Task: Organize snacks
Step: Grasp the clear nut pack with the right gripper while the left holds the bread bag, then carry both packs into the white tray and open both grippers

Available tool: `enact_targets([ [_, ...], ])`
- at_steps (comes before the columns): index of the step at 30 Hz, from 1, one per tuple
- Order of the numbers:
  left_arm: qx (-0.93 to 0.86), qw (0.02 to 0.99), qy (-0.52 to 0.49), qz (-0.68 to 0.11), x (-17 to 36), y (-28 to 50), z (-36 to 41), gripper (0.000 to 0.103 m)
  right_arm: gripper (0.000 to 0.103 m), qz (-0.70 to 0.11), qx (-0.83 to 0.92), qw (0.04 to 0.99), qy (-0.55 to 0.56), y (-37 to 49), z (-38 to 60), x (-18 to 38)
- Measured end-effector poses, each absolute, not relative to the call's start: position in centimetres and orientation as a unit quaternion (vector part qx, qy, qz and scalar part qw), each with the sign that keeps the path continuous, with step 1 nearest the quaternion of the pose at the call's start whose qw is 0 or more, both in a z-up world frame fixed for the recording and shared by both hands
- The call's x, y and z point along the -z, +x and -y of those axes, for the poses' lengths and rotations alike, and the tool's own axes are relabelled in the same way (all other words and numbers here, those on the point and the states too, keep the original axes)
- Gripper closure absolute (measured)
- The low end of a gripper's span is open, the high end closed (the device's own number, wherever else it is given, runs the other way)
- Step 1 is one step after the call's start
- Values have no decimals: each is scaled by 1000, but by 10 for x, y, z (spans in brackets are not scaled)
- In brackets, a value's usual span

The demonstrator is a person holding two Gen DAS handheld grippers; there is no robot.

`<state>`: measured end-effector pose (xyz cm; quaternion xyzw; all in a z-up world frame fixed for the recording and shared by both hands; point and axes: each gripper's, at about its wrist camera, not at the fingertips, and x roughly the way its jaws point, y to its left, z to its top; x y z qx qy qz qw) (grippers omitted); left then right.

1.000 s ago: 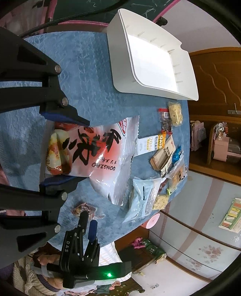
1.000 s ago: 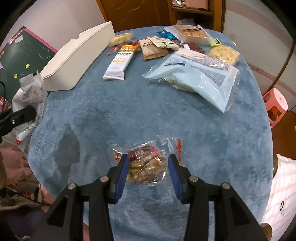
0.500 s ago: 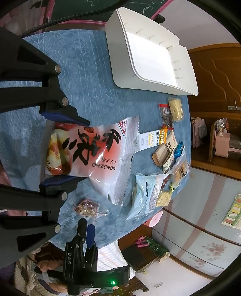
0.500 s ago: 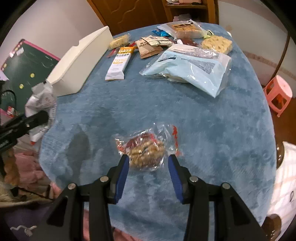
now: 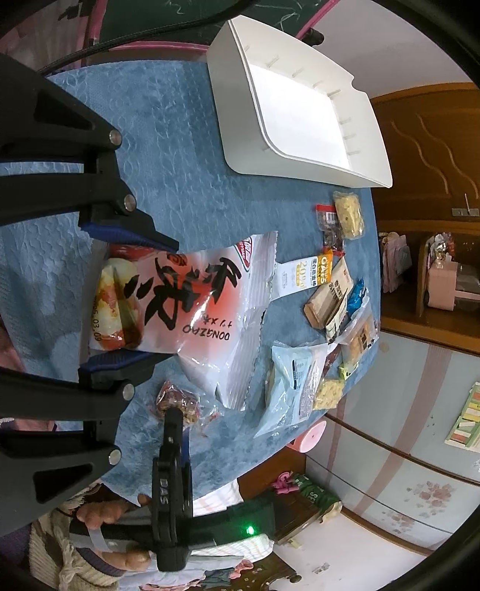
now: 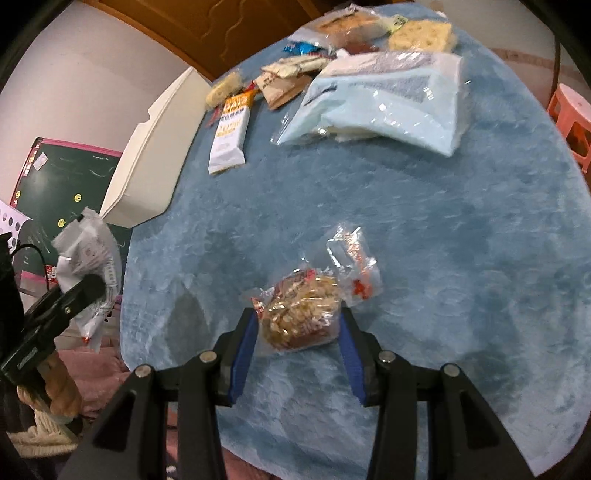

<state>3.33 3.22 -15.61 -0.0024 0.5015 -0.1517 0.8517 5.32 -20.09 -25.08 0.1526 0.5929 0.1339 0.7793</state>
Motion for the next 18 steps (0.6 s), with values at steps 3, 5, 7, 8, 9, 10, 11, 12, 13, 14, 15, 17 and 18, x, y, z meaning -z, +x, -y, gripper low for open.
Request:
enact_targets([
  [3,150,851,-4,-503,157,34,-35,57,58,-597,-128,782,124,57,190,254],
  [5,149,851,-5,-503,157,34,-37,57,60,-596,-122,789,86,58,180,254],
  [7,148,852,-6,-502,156,34,-39,57,61,-590,-119,797,56,56,170,251],
  [8,146,853,-5,-500,155,34,-40,57,61,-587,-116,800,46,55,167,249],
  [9,145,855,-5,-498,154,35,-41,57,61,-580,-117,805,37,54,164,245],
  [10,144,856,-6,-497,152,35,-42,57,61,-575,-119,809,34,53,163,241],
  [11,143,857,-6,-496,151,35,-43,57,61,-570,-118,812,29,53,161,237],
  [12,142,858,-7,-494,149,36,-45,57,61,-564,-117,817,23,52,159,232],
  [13,141,859,-7,-493,147,36,-46,57,61,-554,-117,824,14,52,155,225],
  [14,140,860,-7,-491,146,37,-47,57,61,-549,-117,828,8,52,153,220],
  [15,138,861,-6,-489,143,38,-48,57,61,-541,-117,833,1,52,149,213],
  [17,136,866,-6,-482,136,39,-51,57,61,-529,-120,840,-11,52,146,201],
  [18,134,868,-6,-478,133,41,-52,57,61,-524,-121,843,-19,52,143,196],
])
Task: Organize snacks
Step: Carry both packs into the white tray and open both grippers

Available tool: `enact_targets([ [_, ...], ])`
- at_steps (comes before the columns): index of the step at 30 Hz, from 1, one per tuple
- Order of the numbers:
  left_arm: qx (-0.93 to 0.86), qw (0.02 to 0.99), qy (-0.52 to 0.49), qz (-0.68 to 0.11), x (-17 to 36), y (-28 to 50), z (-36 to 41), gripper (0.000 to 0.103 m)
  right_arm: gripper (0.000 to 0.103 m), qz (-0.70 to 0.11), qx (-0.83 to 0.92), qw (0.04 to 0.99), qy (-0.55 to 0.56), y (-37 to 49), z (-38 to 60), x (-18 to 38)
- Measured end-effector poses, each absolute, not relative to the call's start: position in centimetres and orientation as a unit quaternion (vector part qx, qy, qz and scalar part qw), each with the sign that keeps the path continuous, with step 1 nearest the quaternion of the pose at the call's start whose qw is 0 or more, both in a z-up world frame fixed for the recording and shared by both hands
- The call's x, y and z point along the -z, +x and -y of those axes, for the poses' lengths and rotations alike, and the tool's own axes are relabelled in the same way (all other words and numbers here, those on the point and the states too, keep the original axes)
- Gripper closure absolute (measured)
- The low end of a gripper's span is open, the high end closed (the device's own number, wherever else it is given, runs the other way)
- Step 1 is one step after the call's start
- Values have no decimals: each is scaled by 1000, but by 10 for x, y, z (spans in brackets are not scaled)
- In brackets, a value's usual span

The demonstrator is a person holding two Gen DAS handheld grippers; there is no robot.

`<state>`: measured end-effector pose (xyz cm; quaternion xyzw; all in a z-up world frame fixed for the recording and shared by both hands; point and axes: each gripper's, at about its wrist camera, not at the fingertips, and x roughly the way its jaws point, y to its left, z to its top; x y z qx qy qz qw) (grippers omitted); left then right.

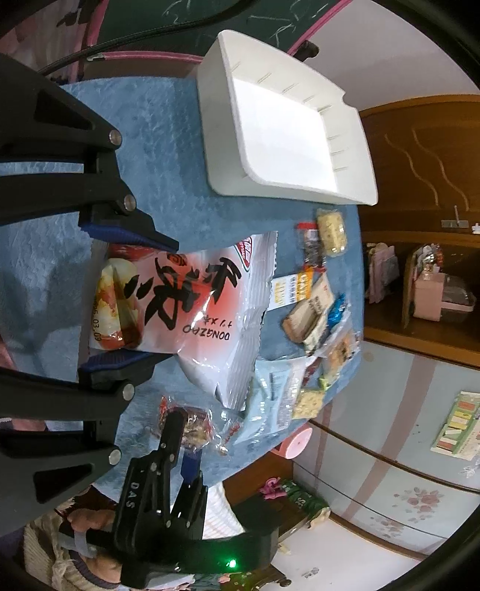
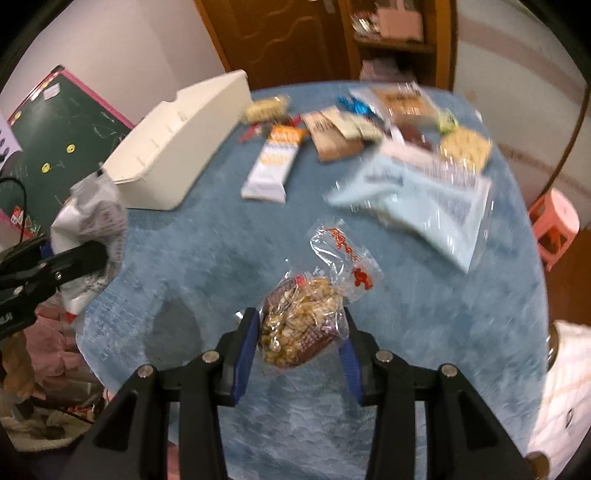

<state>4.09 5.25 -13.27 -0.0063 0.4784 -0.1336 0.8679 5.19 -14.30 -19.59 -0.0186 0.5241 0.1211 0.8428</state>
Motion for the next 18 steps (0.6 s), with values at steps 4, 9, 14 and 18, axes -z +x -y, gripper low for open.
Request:
enact_targets([
  [4,121,877,-7,-465,118,47,-62,57,61,-501,-134,854,-45,54,127,171],
  [9,95,887,2,-452,102,59,-78,57,61,-470,-154,867,-62,63,107,137],
  [14,62,897,7,-438,83,73,-101,57,61,-439,-182,876,-83,78,79,95],
  [18,34,904,8,-425,64,89,-125,57,61,-413,-204,882,-93,92,55,64],
])
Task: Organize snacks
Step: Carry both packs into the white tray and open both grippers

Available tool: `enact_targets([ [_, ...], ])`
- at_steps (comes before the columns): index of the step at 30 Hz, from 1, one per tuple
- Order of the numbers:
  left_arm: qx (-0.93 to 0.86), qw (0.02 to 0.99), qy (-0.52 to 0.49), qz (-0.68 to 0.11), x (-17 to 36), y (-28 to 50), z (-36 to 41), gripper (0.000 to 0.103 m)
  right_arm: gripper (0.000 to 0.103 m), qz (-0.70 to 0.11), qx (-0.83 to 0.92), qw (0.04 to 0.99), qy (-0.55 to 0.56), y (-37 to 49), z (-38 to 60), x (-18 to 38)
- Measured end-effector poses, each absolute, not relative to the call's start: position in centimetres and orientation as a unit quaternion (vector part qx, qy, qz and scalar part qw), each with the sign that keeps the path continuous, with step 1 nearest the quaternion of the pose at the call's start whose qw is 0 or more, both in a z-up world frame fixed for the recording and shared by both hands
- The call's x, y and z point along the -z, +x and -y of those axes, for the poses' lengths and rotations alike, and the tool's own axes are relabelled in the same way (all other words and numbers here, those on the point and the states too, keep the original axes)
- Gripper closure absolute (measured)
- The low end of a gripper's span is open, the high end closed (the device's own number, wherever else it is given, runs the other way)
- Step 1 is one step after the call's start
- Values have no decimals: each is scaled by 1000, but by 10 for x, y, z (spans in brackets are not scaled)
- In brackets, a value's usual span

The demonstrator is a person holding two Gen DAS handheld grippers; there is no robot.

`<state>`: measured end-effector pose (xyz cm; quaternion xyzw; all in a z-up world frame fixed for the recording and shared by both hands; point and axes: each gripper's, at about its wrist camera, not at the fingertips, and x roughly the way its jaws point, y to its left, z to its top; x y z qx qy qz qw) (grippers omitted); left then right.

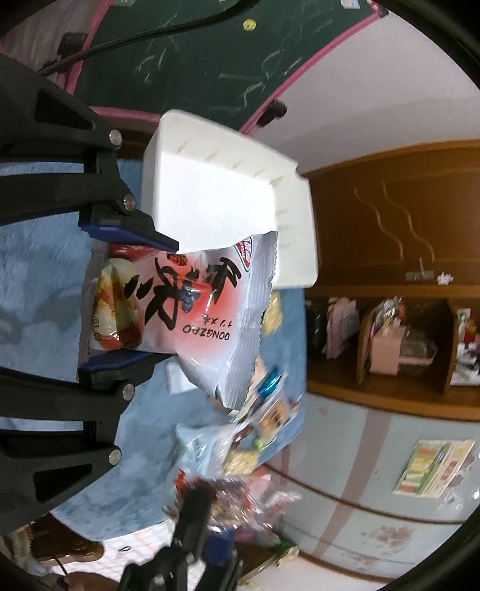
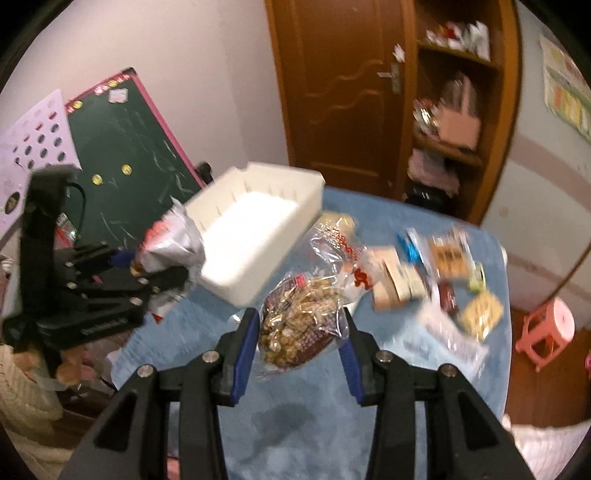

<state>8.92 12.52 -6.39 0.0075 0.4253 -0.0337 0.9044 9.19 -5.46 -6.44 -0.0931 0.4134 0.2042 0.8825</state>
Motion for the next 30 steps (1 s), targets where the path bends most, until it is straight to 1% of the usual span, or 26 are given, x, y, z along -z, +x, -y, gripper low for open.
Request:
enact_targets([
  [3,13,908,5,-419,51,101,-142,57,61,-393,-223,888,-90,108,33,42],
  [7,-15,913,9,-407,36,116,-163,57,61,-384,-231,890,-80,132,9,25],
  [12,-48,913,4,-404,31,137,-191,57,60,-377,-234,891,-96,162,-31,21],
  [17,-87,904,-11,-418,42,164,-220,57,60,-390,-236,884,-107,186,-66,35],
  [22,-116,886,-37,-448,71,192,-246,57,60,-421,-229,869,-121,210,-91,65],
  [27,-129,874,-40,-466,95,208,-253,56,60,-446,-231,856,-126,225,-104,91],
  [29,-127,871,-43,-473,101,213,-254,46,60,-459,-232,849,-122,233,-108,103],
  [30,-129,870,-42,-474,103,213,-252,31,59,-464,-232,846,-120,235,-108,107],
])
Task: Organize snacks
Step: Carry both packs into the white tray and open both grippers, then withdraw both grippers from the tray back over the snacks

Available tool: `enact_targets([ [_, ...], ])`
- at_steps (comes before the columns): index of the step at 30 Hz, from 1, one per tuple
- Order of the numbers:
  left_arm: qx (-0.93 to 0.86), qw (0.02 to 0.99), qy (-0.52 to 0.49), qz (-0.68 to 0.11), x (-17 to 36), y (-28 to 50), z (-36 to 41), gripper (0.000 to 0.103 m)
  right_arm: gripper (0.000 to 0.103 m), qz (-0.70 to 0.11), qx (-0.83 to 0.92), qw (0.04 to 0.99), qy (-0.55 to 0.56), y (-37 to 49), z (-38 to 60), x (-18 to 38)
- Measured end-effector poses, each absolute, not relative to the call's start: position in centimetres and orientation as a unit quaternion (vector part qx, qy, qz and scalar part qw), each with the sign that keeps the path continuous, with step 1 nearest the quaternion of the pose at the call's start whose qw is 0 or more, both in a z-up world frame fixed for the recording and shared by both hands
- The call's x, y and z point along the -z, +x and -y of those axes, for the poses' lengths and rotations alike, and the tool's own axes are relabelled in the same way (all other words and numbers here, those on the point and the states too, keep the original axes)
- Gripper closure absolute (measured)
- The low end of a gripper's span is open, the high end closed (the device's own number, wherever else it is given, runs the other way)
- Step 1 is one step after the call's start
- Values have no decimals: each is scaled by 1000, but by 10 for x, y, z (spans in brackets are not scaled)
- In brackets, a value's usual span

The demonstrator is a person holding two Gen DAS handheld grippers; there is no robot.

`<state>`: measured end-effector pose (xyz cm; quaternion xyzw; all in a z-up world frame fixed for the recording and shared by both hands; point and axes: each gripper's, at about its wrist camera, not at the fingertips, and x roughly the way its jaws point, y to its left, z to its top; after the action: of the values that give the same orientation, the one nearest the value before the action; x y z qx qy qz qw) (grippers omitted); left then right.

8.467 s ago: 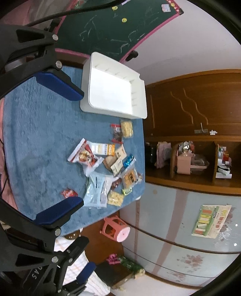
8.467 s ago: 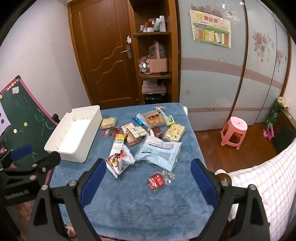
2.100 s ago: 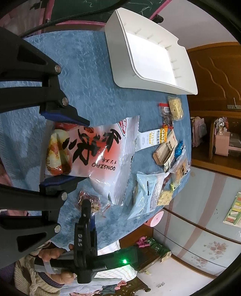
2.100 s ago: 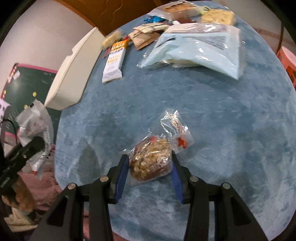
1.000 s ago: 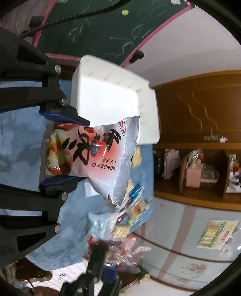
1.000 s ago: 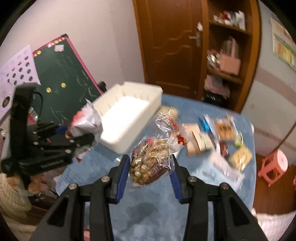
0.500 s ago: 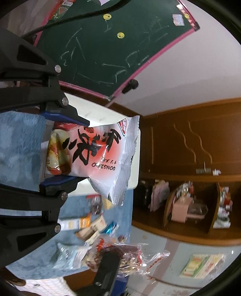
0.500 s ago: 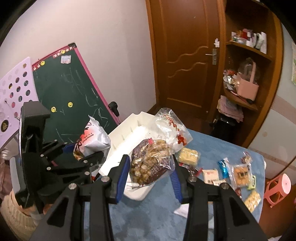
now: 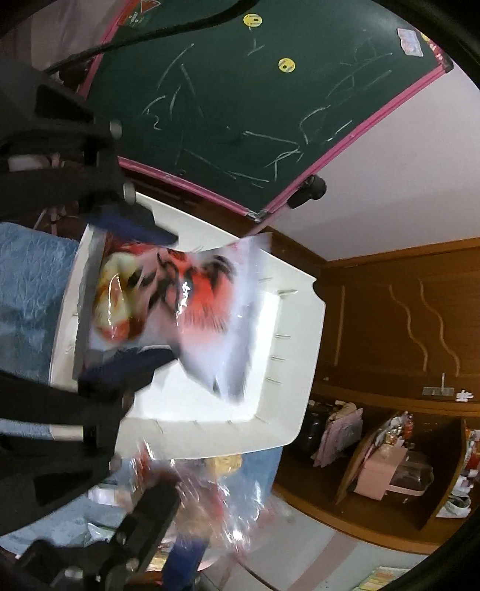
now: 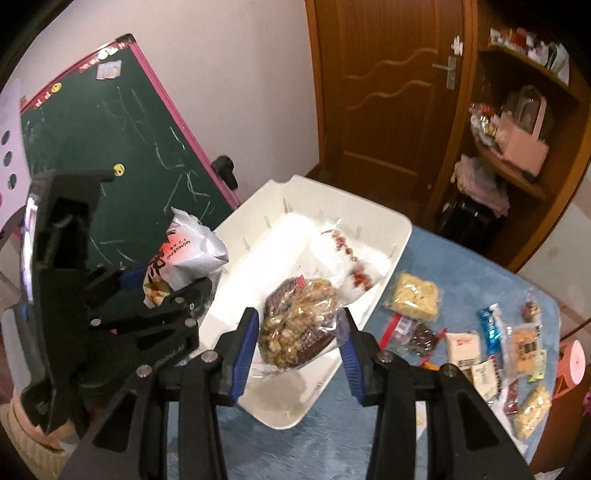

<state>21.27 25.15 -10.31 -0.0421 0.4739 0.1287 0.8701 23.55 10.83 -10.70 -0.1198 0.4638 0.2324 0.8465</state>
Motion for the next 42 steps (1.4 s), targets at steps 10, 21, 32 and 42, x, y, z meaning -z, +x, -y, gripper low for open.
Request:
enact_targets([
  [10,-143,869,-34,-472,104,203,-251,7,47,-479,-235,840,-98,239,-101,123],
  [21,-111,893,-9,-437,67,161,-209,3,47,-449,-223,859,-105,187,-70,97],
  [32,-62,917,5,-394,20,98,-146,3,47,-417,-194,886,-52,126,5,53],
  [42,-3,926,22,-376,-8,61,-74,2,47,-382,-123,914,-57,82,98,23],
])
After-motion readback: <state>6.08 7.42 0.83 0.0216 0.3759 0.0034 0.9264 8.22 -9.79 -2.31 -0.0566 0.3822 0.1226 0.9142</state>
